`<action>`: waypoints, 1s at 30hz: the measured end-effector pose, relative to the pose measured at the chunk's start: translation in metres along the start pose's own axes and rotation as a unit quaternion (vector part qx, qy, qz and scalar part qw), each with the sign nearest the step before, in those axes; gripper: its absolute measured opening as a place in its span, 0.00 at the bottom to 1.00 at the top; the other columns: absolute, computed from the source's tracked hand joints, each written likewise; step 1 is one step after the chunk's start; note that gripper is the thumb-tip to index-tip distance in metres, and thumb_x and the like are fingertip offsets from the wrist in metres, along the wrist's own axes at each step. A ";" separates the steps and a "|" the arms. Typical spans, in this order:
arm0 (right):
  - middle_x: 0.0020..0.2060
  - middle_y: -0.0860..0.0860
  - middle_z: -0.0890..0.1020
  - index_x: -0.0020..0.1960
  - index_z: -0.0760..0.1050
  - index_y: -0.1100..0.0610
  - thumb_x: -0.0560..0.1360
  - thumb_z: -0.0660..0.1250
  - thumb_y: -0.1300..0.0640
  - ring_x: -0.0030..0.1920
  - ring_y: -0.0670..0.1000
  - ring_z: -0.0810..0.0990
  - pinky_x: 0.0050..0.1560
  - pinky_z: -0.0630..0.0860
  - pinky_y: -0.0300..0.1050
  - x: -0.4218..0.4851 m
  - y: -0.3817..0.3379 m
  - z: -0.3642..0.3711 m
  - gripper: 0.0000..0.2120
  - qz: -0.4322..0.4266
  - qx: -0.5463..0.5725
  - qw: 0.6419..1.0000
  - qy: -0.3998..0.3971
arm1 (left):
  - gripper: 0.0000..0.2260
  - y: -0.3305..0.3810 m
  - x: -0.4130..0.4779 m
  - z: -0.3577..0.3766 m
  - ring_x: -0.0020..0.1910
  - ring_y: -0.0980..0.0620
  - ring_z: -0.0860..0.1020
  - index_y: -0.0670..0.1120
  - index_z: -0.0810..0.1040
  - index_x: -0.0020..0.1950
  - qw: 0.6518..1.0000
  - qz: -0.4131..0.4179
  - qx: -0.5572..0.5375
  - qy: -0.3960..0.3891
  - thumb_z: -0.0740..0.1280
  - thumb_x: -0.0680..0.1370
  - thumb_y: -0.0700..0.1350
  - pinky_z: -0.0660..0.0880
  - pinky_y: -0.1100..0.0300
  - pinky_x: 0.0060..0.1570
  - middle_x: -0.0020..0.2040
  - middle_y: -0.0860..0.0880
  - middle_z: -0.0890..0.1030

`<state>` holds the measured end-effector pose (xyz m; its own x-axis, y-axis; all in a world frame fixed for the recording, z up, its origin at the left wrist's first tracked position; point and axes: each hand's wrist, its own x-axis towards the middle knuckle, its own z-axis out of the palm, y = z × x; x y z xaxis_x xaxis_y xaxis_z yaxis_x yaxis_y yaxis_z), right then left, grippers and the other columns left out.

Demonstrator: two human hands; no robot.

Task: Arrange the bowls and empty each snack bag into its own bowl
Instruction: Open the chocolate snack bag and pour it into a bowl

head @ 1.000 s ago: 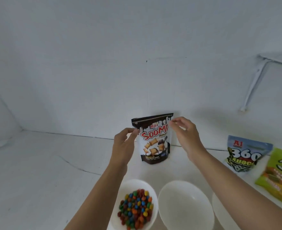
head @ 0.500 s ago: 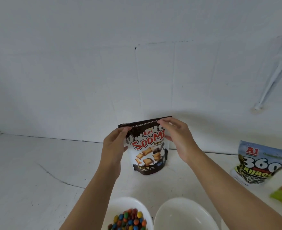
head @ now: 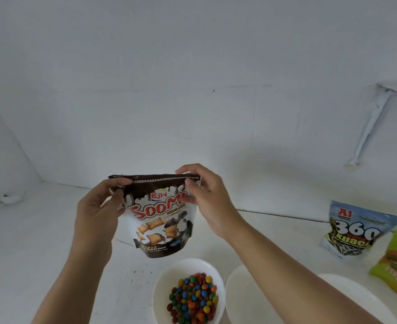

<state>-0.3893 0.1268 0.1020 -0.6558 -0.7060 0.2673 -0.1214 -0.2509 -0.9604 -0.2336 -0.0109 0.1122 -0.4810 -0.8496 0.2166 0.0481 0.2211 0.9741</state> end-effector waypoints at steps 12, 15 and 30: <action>0.49 0.52 0.82 0.53 0.84 0.54 0.82 0.62 0.65 0.51 0.54 0.85 0.49 0.85 0.54 -0.040 0.010 0.151 0.13 0.057 0.051 0.994 -0.075 | 0.15 0.000 -0.055 -0.159 0.46 0.47 0.85 0.51 0.78 0.56 0.992 -0.050 0.094 0.060 0.59 0.83 0.33 0.79 0.55 0.40 0.51 0.44 0.85; 0.49 0.51 0.84 0.53 0.84 0.54 0.82 0.62 0.66 0.50 0.53 0.86 0.50 0.85 0.53 -0.058 0.026 0.170 0.13 0.064 0.037 0.994 -0.082 | 0.12 -0.018 -0.069 -0.182 0.43 0.52 0.85 0.51 0.80 0.53 0.990 -0.052 0.102 0.077 0.62 0.83 0.34 0.79 0.64 0.34 0.49 0.48 0.84; 0.52 0.41 0.79 0.54 0.85 0.45 0.76 0.72 0.53 0.58 0.45 0.75 0.66 0.63 0.56 -0.087 0.043 0.204 0.08 -0.154 -0.381 0.910 -0.050 | 0.09 -0.048 -0.083 -0.194 0.40 0.56 0.86 0.51 0.84 0.53 0.985 -0.025 0.165 0.046 0.71 0.78 0.37 0.79 0.67 0.35 0.50 0.53 0.85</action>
<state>-0.1856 0.0425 0.0539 -0.4359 -0.7467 0.5024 -0.7947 0.0574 -0.6042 -0.0261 -0.0444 0.0598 -0.3942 -0.8996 0.1880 -0.2688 0.3085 0.9125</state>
